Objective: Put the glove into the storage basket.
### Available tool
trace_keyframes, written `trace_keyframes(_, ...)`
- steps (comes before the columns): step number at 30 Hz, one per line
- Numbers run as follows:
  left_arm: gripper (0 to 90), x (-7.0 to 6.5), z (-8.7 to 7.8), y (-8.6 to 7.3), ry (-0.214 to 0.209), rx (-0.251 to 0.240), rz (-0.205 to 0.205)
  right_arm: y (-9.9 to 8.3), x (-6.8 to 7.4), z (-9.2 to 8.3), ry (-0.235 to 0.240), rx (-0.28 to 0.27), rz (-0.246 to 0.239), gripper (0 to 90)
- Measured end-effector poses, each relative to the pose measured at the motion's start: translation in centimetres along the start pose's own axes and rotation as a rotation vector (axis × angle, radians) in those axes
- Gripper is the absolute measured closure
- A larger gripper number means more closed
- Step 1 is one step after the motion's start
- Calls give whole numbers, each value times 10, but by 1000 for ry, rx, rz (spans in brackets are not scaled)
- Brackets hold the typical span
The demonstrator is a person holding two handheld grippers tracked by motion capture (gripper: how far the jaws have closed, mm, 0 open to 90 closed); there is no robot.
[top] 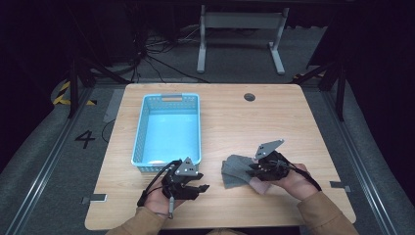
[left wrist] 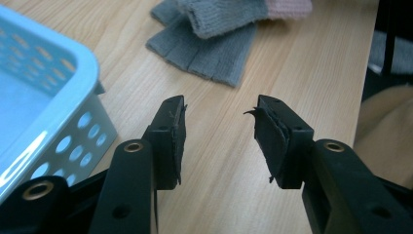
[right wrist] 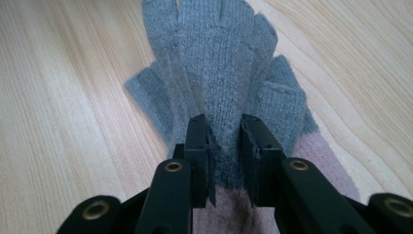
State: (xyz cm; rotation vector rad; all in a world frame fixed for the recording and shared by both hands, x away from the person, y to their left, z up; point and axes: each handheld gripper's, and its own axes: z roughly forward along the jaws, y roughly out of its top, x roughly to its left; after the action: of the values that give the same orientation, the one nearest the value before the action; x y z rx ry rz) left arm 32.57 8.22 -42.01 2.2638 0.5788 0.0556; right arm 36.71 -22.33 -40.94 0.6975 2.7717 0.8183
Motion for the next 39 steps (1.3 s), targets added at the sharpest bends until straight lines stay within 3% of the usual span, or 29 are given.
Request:
trace_keyframes(3, 553, 4, 6, 2, -65, 17, -28, -1, 1, 4, -5, 15, -13, 744)
trace_keyframes(7, 576, 4, 8, 5, -69, 25, -18, -2, 2, 7, -9, 30, -22, 718)
trace_keyframes(10, 626, 2, 11, 7, -74, 33, 1, -3, 1, 7, 20, 37, -3, 664)
trace_keyframes(13, 665, 1, 15, 9, -57, 55, 3, -5, 1, 2, 18, 16, 8, 580)
trace_keyframes(15, 669, 1, 18, 10, -53, 58, 2, -8, 1, -4, 20, -4, 39, 578)
trace_keyframes(20, 635, 0, 22, 15, -34, 45, 11, -18, 0, -22, -21, -44, 67, 573)
trace_keyframes(25, 692, 0, 25, 17, -41, 59, 23, -29, -4, -36, -43, -59, 96, 591)
trace_keyframes(30, 699, 2, 28, 17, -22, 60, 2, -48, -9, -51, -79, -68, 138, 608)
trace_keyframes(37, 664, 1, 36, 18, -3, 85, 3, -64, -11, -52, -123, -39, 138, 619)
trace_keyframes(39, 677, 2, 36, 18, -15, 84, -14, -70, -12, -52, -131, -25, 116, 627)
